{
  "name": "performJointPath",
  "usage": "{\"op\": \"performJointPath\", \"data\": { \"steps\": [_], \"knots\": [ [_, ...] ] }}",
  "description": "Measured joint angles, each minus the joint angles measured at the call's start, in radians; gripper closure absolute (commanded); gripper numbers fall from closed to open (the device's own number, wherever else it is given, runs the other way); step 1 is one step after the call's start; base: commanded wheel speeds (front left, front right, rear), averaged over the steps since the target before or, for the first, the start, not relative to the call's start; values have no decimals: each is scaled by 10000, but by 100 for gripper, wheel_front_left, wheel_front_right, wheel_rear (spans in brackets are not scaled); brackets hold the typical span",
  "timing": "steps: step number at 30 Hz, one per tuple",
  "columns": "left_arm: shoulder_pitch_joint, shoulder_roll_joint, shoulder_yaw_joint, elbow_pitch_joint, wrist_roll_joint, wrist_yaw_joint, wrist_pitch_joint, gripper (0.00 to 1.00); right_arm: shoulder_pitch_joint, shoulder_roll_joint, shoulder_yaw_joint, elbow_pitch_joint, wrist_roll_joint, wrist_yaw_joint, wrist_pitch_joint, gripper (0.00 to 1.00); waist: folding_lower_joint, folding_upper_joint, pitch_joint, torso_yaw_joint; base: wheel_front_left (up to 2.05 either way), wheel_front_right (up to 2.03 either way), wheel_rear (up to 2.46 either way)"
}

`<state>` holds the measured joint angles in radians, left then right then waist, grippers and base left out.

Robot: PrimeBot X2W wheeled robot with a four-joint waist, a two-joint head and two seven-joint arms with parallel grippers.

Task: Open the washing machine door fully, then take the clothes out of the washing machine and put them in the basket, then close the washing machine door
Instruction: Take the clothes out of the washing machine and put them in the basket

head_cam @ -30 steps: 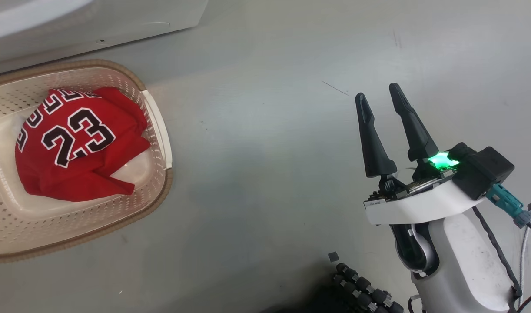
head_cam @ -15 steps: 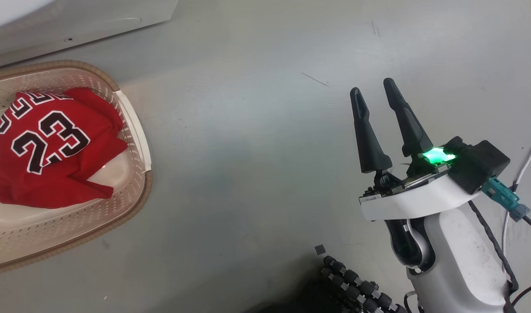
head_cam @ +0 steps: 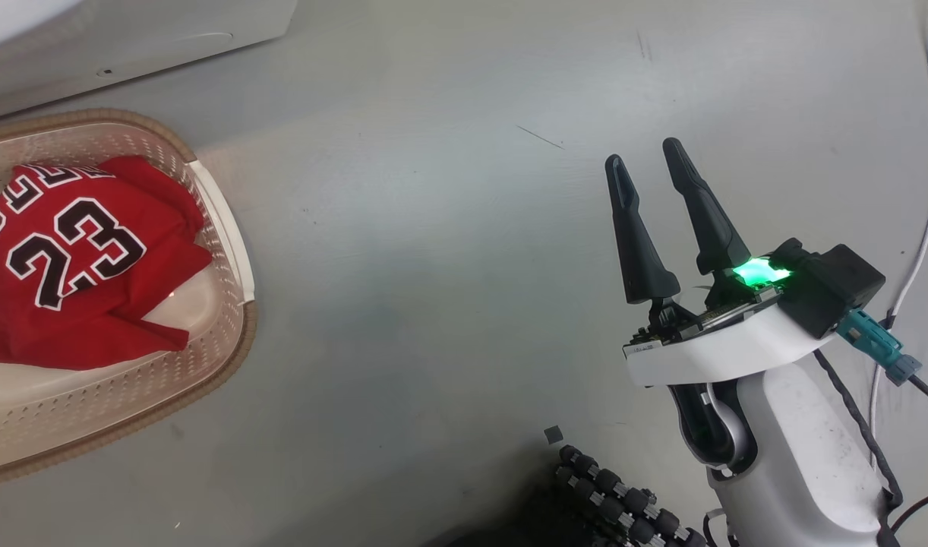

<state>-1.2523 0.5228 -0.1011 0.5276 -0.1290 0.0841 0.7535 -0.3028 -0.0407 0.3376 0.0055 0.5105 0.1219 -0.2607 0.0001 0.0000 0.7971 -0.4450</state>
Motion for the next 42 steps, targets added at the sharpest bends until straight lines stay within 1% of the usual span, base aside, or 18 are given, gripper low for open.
{"op": "performJointPath", "data": {
  "steps": [1, 3, 4, 11, 21, 25, 26, 29, 33, 42],
  "knots": [
    [-12, -6, 2, 67, 0, 2, 119, 67, -12, 0, 2, 0, 0, 0, -2, 0, 0, 0, -1, -4, 0, 0, 0],
    [-59, -6, -6, 98, 0, 4, 221, 100, -29, 0, 2, 0, 0, 0, 0, 0, 0, 0, -2, -13, 0, 0, 0],
    [-169, -6, -6, 132, 0, 4, 387, 100, -33, 2, 2, 0, 0, 0, 0, 0, 0, 0, -1, -19, 0, 0, 0],
    [-225, -6, -13, 115, 0, 4, 431, 100, -70, 2, -2, 8, -2, 0, 0, 0, 0, 0, 6, -25, 0, 0, 0],
    [-232, -153, 81, -130, -171, 6, -90, 100, -208, 2, -136, 6, -69, 0, -2, 0, 0, 0, 7, 108, 0, 0, 0],
    [-209, -479, 127, -253, -328, 17, -616, 100, -215, 0, -313, 6, -205, 0, -2, 0, 0, 0, -14, 246, 0, 0, 0],
    [-175, -537, 197, -299, -387, 19, -882, 100, -220, 2, -336, 6, -263, 0, 0, 0, 0, 0, -31, 322, 0, 0, 0],
    [-109, -617, 330, -385, -424, 38, -1174, 100, -221, 0, -362, 6, -336, 0, -2, 0, 0, 0, -51, 400, 0, 0, 0],
    [327, -805, 472, -516, -690, 92, -1839, 100, -231, 2, -428, 8, -468, 0, -2, 0, 0, 0, -115, 554, 0, 0, 0],
    [1298, -1523, 863, -924, -1020, 128, -3628, 100, -234, -2, -631, 59, -907, 0, -2, 0, -1, 0, -406, 891, 0, 0, 0]
  ]
}}
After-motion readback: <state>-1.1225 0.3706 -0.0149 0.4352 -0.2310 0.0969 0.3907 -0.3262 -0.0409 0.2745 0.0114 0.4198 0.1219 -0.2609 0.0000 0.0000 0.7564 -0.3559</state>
